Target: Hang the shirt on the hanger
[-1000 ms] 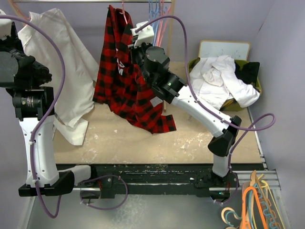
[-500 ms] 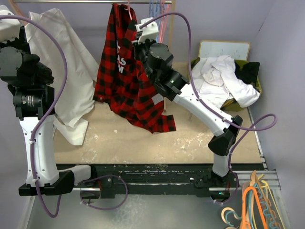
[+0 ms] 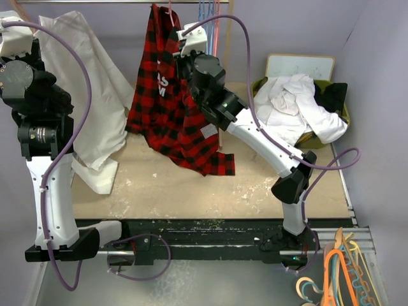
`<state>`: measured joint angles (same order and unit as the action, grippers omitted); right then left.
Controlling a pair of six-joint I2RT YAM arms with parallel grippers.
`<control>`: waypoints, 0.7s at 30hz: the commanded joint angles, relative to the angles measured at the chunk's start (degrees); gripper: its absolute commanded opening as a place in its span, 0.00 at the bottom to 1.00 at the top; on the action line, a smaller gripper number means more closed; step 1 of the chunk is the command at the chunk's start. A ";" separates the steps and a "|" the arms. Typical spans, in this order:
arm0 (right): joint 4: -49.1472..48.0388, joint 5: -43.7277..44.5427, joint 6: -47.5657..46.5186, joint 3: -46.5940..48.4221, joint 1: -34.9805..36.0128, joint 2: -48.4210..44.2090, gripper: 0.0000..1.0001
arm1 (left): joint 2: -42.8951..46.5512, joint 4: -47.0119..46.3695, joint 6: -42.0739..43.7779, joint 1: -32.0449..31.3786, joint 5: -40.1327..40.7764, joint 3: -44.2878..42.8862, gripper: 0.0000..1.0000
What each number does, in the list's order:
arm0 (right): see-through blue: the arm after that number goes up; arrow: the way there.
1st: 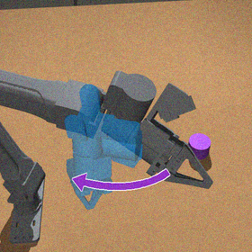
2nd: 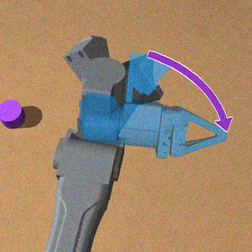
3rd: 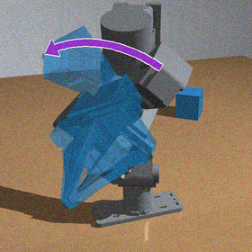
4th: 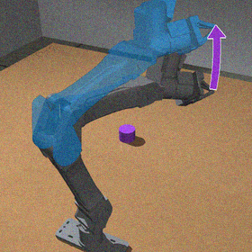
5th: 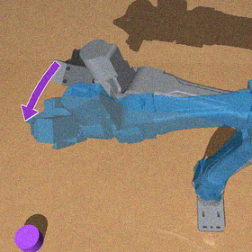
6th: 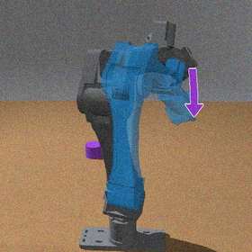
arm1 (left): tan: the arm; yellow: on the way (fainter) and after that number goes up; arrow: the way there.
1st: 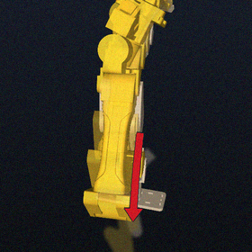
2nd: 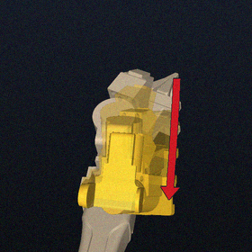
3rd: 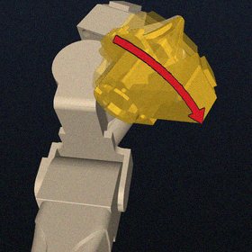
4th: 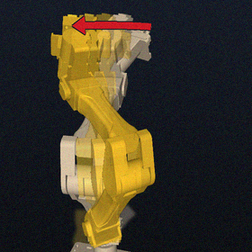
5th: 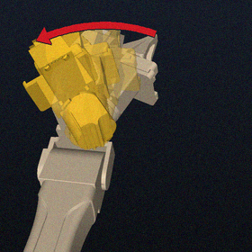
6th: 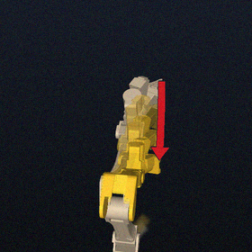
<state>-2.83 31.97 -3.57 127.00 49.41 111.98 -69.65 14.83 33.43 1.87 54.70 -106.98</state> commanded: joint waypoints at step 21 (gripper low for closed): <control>-7.64 -10.24 8.99 -24.48 -0.34 -24.66 1.00 | 2.71 4.97 -3.14 3.14 -2.52 2.04 0.99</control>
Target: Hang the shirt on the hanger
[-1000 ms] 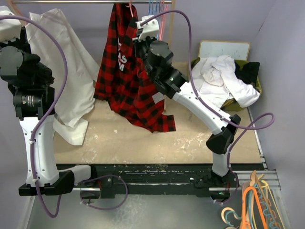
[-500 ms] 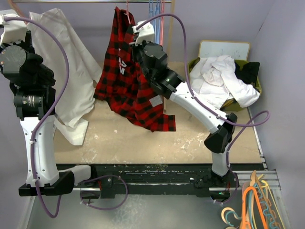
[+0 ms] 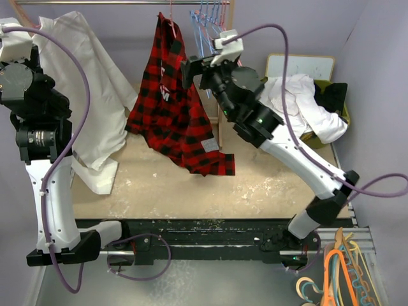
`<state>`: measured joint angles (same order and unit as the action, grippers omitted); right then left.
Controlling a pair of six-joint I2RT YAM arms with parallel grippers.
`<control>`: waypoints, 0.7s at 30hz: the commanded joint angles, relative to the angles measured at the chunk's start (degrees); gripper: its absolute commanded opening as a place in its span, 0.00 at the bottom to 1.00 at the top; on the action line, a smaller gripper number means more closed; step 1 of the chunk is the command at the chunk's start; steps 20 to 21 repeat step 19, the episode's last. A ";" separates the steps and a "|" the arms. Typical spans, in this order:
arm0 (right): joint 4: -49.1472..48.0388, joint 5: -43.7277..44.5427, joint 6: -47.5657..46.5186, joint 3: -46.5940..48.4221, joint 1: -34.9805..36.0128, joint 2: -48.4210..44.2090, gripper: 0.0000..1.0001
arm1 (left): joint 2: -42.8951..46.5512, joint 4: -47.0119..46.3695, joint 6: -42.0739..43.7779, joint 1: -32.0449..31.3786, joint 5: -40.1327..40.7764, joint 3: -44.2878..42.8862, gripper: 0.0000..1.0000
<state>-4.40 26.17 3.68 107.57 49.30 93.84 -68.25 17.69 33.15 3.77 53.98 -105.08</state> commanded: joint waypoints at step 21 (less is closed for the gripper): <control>-8.57 -4.10 1.92 -29.17 -0.34 -23.63 1.00 | 1.47 20.12 -14.87 4.49 -14.94 -3.30 0.99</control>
